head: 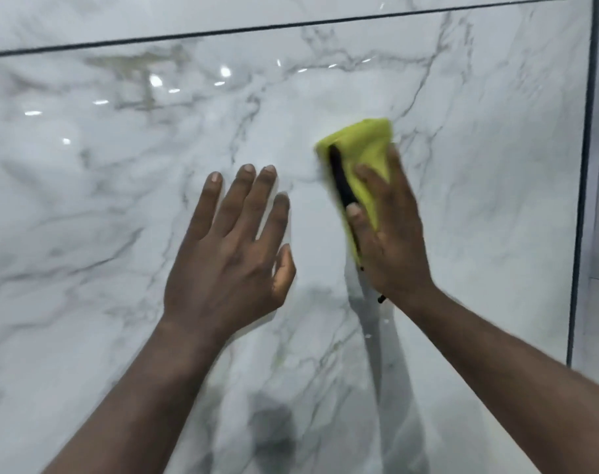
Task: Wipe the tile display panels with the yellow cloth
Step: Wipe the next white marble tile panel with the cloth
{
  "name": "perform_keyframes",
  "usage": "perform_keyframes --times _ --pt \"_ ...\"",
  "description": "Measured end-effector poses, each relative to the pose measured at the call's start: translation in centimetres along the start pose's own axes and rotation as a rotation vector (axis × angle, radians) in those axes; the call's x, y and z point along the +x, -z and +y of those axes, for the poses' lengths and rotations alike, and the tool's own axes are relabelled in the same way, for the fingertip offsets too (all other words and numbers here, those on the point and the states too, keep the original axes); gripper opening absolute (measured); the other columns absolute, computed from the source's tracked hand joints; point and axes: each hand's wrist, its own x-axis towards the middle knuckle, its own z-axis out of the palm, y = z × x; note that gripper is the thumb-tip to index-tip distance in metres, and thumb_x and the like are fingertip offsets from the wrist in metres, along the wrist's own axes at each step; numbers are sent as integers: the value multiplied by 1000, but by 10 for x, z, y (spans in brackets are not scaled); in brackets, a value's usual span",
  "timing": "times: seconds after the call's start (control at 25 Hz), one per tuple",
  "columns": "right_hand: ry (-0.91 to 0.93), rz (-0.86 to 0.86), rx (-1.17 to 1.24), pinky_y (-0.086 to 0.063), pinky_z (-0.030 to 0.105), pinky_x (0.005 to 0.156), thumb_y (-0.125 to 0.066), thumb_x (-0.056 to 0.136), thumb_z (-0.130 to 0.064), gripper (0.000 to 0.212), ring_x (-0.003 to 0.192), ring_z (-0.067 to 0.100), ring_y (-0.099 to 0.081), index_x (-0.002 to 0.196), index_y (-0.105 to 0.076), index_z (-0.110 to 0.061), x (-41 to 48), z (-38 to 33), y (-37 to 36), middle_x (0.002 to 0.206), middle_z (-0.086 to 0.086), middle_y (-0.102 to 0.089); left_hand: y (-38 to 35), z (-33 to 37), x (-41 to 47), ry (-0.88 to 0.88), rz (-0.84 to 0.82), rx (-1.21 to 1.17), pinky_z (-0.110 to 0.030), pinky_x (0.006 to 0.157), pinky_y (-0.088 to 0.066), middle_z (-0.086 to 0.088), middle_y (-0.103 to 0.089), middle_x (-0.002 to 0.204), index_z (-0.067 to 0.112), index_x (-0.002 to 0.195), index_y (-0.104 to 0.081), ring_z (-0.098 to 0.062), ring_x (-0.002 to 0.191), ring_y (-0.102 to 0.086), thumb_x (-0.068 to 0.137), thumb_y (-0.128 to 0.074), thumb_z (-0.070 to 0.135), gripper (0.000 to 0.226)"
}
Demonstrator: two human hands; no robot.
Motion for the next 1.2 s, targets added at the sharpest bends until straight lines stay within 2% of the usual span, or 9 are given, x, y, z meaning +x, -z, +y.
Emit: perform_keyframes --times 0.12,0.28,0.4,0.56,0.72,0.84,0.96,1.12,1.2 --pt "-582 139 155 -21 46 131 -47 110 -38 56 163 13 -11 164 -36 -27 -1 -13 0 178 1 -14 -5 3 -1 9 -12 1 -64 130 -24 -26 -41 168 -2 149 -57 -44 158 -36 101 -51 26 56" --pt "-77 -157 -15 -23 40 130 -55 112 -32 58 164 15 -9 165 -32 -31 -57 -15 5 178 -6 -1 -5 3 -2 6 -13 0 -64 131 -21 -27 -38 169 -2 150 -54 -44 160 -32 101 -48 27 58" --pt "-623 81 143 -24 47 130 -50 111 -38 59 163 7 -8 166 -28 -37 -57 -26 -5 179 -5 -3 -3 3 -1 -9 -68 -1 -64 132 -16 -25 -31 173 -3 153 -47 -43 162 -27 103 -43 36 63" --pt "-377 30 75 -21 37 131 -54 112 -31 59 163 9 -9 166 -30 -31 -102 -38 -18 178 -9 -4 -1 0 -5 -191 -116 -4 -57 134 -15 -20 -24 177 -1 159 -39 -38 163 -26 106 -38 45 70" --pt "-985 175 299 -24 40 130 -55 110 -34 62 161 0 -9 163 -26 -51 -123 -33 -16 177 -18 -3 -2 -1 -8 -308 -171 -24 -54 134 -18 -18 -28 176 0 161 -39 -36 162 -29 107 -42 49 73" --pt "-639 52 227 -21 29 130 -60 109 -29 65 161 -1 -4 163 -27 -47 -148 -28 -11 178 -14 -1 -4 -2 -9 -360 -180 -36 -55 133 -24 -19 -34 173 -1 159 -44 -37 159 -36 107 -47 49 72" --pt "-957 117 332 -23 42 131 -59 109 -34 67 160 -5 -1 162 -23 -54 -161 -15 -4 176 -21 3 -3 2 -9 -349 -153 -18 -57 129 -32 -20 -41 170 0 154 -51 -39 156 -42 105 -51 49 69" --pt "-690 -2 327 -19 31 130 -59 105 -40 67 161 -1 0 162 -24 -50 -182 -12 0 177 -17 3 -3 4 -7 -351 -102 -26 -60 122 -42 -21 -48 165 0 149 -60 -40 151 -50 101 -63 47 67" --pt "-850 107 351 -16 43 133 -58 105 -38 67 162 0 1 163 -25 -46 -184 3 -2 177 -17 -1 -3 4 -5 -341 -99 -35 -60 120 -44 -20 -50 163 1 147 -63 -40 150 -51 100 -65 45 65"
